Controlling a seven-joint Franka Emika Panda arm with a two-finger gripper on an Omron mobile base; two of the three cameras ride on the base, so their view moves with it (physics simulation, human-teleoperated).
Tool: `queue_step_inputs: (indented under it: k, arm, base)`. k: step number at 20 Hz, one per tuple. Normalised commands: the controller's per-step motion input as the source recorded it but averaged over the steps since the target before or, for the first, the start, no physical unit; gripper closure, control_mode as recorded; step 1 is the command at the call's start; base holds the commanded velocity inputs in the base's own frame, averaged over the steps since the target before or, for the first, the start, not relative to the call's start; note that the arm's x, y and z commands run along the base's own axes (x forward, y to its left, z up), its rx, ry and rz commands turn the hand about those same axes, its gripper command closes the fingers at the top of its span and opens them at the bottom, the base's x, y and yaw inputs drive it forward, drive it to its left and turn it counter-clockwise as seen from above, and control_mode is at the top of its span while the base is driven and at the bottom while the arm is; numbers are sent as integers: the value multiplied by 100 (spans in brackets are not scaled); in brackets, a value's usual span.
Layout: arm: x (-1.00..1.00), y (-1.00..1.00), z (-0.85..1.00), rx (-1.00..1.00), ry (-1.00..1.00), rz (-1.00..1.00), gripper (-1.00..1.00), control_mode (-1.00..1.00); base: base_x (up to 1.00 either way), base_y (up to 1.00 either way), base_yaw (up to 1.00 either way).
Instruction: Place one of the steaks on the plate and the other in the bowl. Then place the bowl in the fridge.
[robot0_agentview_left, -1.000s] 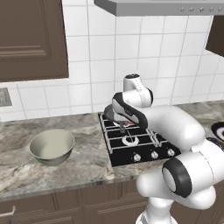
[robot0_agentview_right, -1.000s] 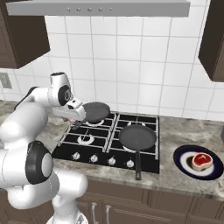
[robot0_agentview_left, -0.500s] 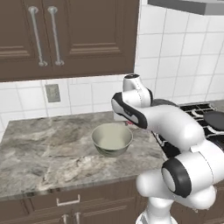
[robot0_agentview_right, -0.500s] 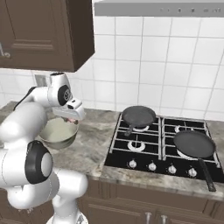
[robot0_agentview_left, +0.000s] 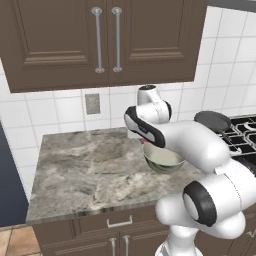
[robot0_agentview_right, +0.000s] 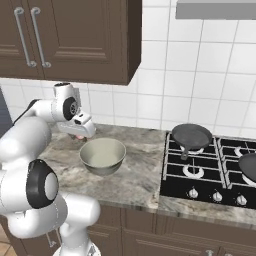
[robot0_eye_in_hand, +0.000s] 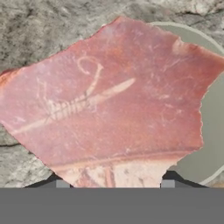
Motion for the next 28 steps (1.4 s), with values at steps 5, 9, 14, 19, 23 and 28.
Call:
queue_step_inputs:
  k: [5, 9, 14, 19, 23, 28]
  arm:
    - [0, 0, -2, 0, 0, 0, 100, -100]
    - [3, -16, -16, 0, 3, 0, 100, -100]
    - [33, -57, -36, 0, 8, 0, 100, -100]
    - [37, -48, -27, 0, 4, 4, 100, -100]
    - [3, -13, -31, 0, 11, 0, 100, -100]
    - [0, 0, -34, 0, 13, 0, 100, -100]
  base:
    - [0, 0, 0]
    - [0, 0, 0]
    - [0, 0, 0]
    - [0, 0, 0]
    - [0, 0, 0]
    - [0, 0, 0]
